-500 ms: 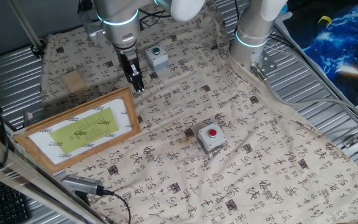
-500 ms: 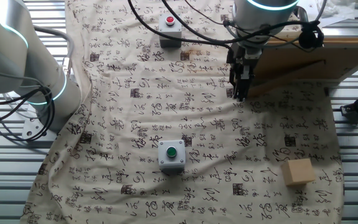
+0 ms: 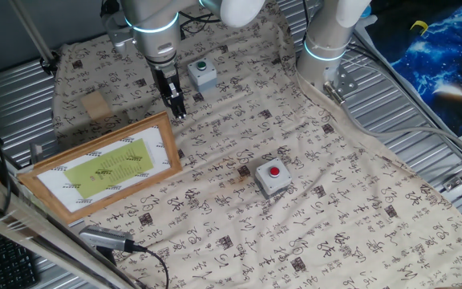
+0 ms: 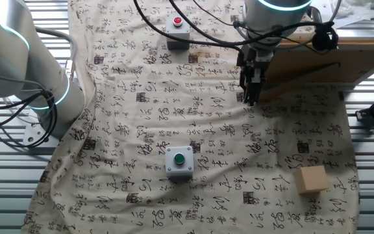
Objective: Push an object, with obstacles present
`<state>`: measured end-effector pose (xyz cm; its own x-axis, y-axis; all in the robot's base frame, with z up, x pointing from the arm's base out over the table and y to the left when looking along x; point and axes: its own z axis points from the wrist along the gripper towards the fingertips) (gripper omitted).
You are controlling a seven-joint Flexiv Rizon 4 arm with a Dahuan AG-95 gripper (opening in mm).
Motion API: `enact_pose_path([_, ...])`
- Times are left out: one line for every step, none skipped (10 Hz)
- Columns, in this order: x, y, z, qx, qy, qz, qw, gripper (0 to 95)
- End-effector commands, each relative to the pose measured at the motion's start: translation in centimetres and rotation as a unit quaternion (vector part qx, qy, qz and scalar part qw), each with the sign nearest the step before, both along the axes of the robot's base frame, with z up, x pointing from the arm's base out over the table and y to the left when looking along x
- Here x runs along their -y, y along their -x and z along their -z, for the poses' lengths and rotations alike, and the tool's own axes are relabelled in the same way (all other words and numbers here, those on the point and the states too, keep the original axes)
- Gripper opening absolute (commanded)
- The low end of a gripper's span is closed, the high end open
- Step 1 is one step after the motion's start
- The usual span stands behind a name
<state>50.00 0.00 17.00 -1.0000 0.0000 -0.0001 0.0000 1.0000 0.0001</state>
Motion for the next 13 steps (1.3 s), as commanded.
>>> enact_pose_path([0.0,0.01,-0.01,0.04,-0.01,-0.094,0.9948,0.0])
enact_pose_path([-0.01,0.02,-0.07,0.039,-0.008,-0.093,0.9949,0.0])
enact_pose_path([-0.02,0.02,-0.08,0.039,-0.008,-0.093,0.9949,0.0])
enact_pose_path([-0.02,0.02,-0.08,0.039,-0.007,-0.093,0.9949,0.0])
enact_pose_path([-0.02,0.02,-0.09,0.039,-0.007,-0.093,0.9949,0.0])
enact_pose_path([-0.02,0.02,-0.09,0.039,-0.007,-0.093,0.9949,0.0])
enact_pose_path([-0.02,0.02,-0.09,0.038,-0.007,-0.093,0.9949,0.0])
enact_pose_path([-0.02,0.02,-0.09,0.038,-0.007,-0.093,0.9949,0.0])
enact_pose_path([-0.02,0.02,-0.09,0.038,-0.007,-0.094,0.9948,0.0])
enact_pose_path([-0.02,0.02,-0.09,0.038,-0.007,-0.094,0.9948,0.0])
enact_pose_path([-0.02,0.02,-0.09,0.038,-0.007,-0.094,0.9948,0.0])
enact_pose_path([-0.02,0.02,-0.09,0.038,-0.007,-0.094,0.9948,0.0])
enact_pose_path([-0.02,0.02,-0.09,0.038,-0.007,-0.094,0.9948,0.0])
